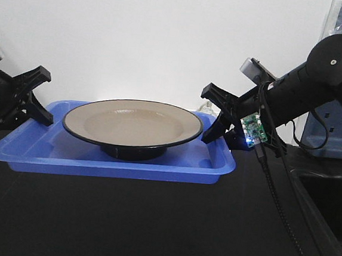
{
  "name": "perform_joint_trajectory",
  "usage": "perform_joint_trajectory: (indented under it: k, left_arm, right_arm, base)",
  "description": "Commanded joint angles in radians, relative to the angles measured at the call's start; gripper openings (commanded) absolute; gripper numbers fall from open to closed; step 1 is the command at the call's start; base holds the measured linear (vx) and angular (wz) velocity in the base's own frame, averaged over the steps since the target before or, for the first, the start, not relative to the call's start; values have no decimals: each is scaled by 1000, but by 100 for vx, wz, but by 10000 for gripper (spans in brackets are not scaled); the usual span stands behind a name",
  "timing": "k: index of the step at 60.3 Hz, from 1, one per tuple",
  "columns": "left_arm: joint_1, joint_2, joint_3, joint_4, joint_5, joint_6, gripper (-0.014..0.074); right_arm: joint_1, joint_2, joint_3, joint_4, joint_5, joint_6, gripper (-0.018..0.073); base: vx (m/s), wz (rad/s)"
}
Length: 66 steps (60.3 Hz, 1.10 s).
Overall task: Place disk in tray to left cabinet
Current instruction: 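Lift the tray with both grippers toward the robot, then hold the lifted tray steady with both grippers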
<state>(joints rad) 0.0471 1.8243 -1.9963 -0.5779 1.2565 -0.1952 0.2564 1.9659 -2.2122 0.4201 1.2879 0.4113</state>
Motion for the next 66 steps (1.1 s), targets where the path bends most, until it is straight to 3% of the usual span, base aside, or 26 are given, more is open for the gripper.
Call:
perform_joint_trajectory:
  k: [1, 11, 22, 66]
  left_arm:
    - [-22, -63, -37, -180, -8, -21, -2]
    - [-22, -63, -37, -180, -8, -18, -1]
    - [-22, -63, -37, -179, -8, 61, -2]
    - [-21, -62, -37, -179, -9, 61, -2]
  right_arm:
    - [21, -63, -39, 152, -9, -5, -3]
    - [21, -63, -39, 150, -24, -7, -3]
    - [21, -63, -39, 145, -28, -58, -3]
    - [21, -63, -39, 141, -37, -84, -1]
  base:
    - [0, 0]
    - [0, 0]
    - [0, 0]
    - [0, 0]
